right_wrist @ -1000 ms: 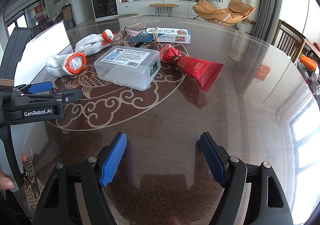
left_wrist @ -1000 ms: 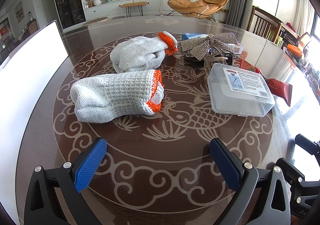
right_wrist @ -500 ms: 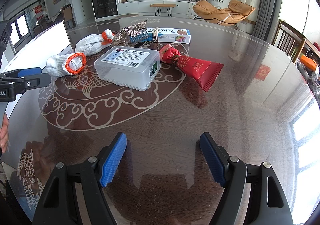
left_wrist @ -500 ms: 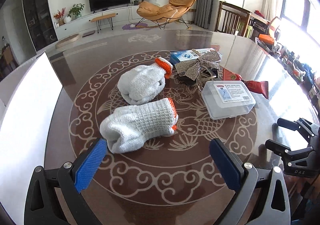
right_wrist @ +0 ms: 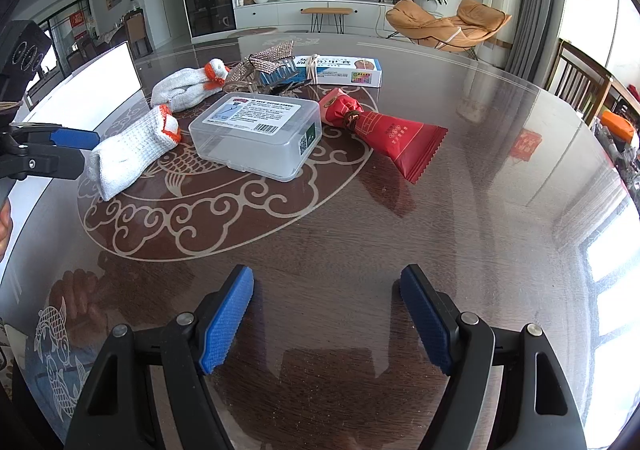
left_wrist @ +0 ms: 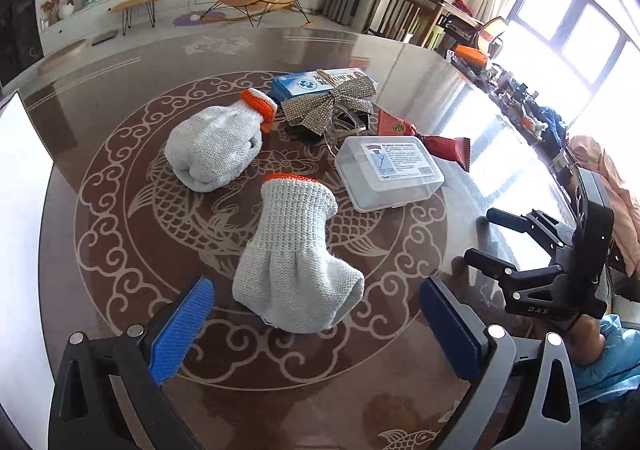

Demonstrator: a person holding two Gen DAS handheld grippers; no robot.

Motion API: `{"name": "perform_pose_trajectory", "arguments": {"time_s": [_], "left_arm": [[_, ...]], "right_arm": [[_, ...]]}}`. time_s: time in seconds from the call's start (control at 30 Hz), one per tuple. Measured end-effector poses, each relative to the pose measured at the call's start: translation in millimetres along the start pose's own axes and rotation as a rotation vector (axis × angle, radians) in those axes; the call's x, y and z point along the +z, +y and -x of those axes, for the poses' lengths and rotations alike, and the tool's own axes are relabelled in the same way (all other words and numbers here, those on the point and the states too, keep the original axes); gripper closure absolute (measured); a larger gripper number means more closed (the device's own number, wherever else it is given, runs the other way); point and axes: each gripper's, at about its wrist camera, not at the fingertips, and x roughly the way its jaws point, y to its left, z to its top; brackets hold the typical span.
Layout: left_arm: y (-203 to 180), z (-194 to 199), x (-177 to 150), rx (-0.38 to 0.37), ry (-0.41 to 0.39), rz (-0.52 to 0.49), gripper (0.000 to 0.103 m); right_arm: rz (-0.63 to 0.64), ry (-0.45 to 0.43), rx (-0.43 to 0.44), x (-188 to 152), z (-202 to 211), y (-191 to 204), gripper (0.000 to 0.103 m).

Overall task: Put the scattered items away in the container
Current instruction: 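Grasp the white orange-cuffed knit glove with the left gripper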

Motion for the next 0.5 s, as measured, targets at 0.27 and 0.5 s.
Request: {"name": "perform_pose_trajectory", "arguments": {"time_s": [0.27,0.5], "left_arm": [[-5.8,-56.3,19.7,0.125,0.106,-0.083,0.000],[-11.6,-74.3,26.1,0.197,0.125,-0.116,0.000]], "right_arm": [[0.000,0.000,-0.001,0.0,0.8,-0.6,0.026],[0.000,0.000,0.000,0.3,0.7,-0.7,0.026]]}}
